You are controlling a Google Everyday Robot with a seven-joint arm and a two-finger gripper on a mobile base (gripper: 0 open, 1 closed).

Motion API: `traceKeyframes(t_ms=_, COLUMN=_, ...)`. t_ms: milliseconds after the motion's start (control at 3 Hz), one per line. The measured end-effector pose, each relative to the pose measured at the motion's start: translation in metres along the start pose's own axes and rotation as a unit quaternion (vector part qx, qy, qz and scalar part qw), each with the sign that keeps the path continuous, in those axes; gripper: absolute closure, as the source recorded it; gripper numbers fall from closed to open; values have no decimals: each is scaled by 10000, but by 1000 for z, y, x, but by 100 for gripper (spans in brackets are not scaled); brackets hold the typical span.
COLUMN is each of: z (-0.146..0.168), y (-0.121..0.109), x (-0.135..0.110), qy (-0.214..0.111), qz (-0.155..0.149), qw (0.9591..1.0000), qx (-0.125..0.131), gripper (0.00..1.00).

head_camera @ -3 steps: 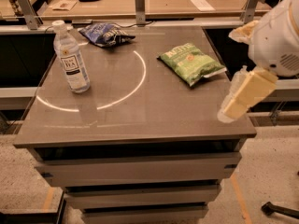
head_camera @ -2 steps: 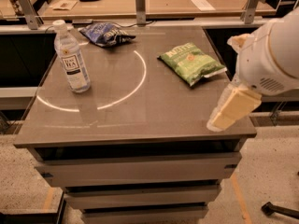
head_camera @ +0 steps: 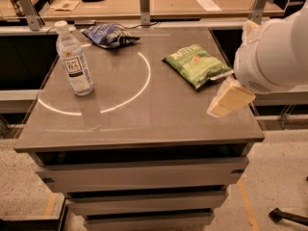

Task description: Move blue chip bag near blue plastic bottle

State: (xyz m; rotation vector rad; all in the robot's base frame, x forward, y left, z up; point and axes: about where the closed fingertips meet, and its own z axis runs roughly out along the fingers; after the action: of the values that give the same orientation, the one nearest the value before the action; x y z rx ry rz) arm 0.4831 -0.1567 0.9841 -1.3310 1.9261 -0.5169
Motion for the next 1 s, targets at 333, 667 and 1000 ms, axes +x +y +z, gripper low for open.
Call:
traceKeyframes(t_ms=333, z=1, y=-13, x=1, qy=-17, qz=80, qw=9997, qx=216, gripper=0)
traceKeyframes(t_ms=667, z=0, y=-13, x=1, qy=-20, qz=79, qw=9997, qx=220, gripper=0)
traceKeyframes(t_ms=1000, z=-5, y=-17, x=0, qy=-136, qz=430, qw=9988, qx=169, gripper=0)
